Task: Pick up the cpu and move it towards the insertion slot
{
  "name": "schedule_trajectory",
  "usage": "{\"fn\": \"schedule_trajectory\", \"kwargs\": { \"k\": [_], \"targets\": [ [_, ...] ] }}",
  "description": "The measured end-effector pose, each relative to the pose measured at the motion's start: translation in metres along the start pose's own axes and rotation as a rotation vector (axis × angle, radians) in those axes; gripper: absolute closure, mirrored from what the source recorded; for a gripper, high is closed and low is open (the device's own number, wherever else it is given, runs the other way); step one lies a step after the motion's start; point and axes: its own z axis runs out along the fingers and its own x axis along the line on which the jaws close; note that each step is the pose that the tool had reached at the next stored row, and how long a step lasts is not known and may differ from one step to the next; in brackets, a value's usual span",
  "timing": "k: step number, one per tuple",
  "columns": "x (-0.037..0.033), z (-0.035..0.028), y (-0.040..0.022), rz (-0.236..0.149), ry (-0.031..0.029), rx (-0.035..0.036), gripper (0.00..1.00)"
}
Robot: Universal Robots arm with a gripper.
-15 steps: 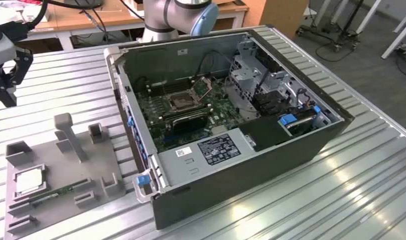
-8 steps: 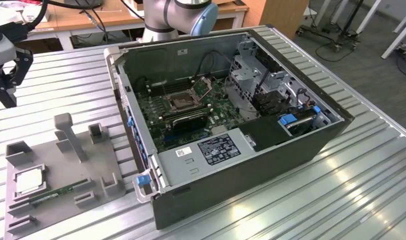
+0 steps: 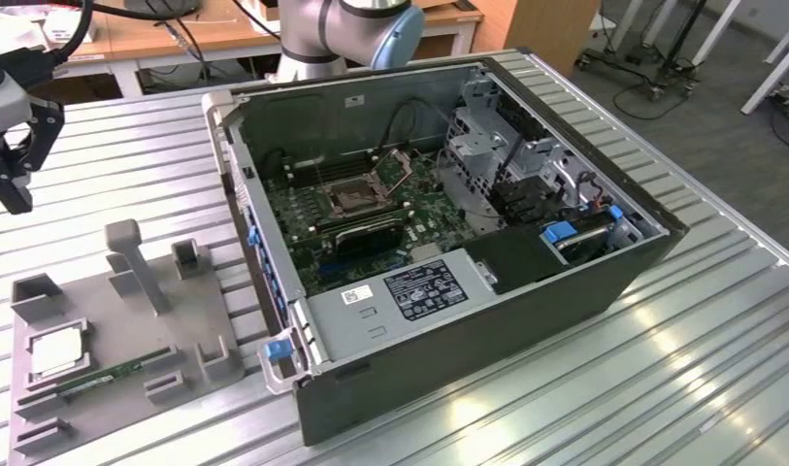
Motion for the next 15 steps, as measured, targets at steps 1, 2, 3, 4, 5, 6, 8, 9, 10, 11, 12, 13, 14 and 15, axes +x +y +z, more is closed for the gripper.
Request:
{"fn": "schedule_trajectory", "kwargs": {
  "k": [1,2,3,4,5,6,8,9,10,11,12,13,14,15],
  "targets": [
    [0.0001,0.0002,-0.0009,0.0,0.0001,0.0,0.89],
    [0.0002,0.0005,-0.0018,0.0,0.0001,0.0001,0.89],
    [0.0004,0.0009,-0.0027,0.0,0.0001,0.0001,0.89],
    [0.0005,0.0014,-0.0038,0.0,0.0,0.0,0.89],
    [0.0007,0.0018,-0.0046,0.0,0.0,0.0001,0.89],
    [0.0008,0.0024,-0.0054,0.0,0.0001,0.0002,0.89],
    [0.0011,0.0038,-0.0069,0.0,-0.0001,0.0002,0.89],
    [0.0013,0.0046,-0.0075,0.0,-0.0001,0.0004,0.89],
    [0.0014,0.0055,-0.0083,0.0,0.0,0.0006,0.89],
    [0.0016,0.0065,-0.0089,0.0,0.0001,0.0007,0.89],
    [0.0019,0.0076,-0.0094,0.0,0.0001,0.0009,0.89],
    [0.0021,0.0087,-0.0099,0.0,0.0001,0.001,0.89],
    [0.0023,0.0098,-0.0104,0.0,0.0,0.0012,0.89],
    [0.0025,0.0109,-0.0109,0.0,0.0001,0.0014,0.89]
  ]
}}
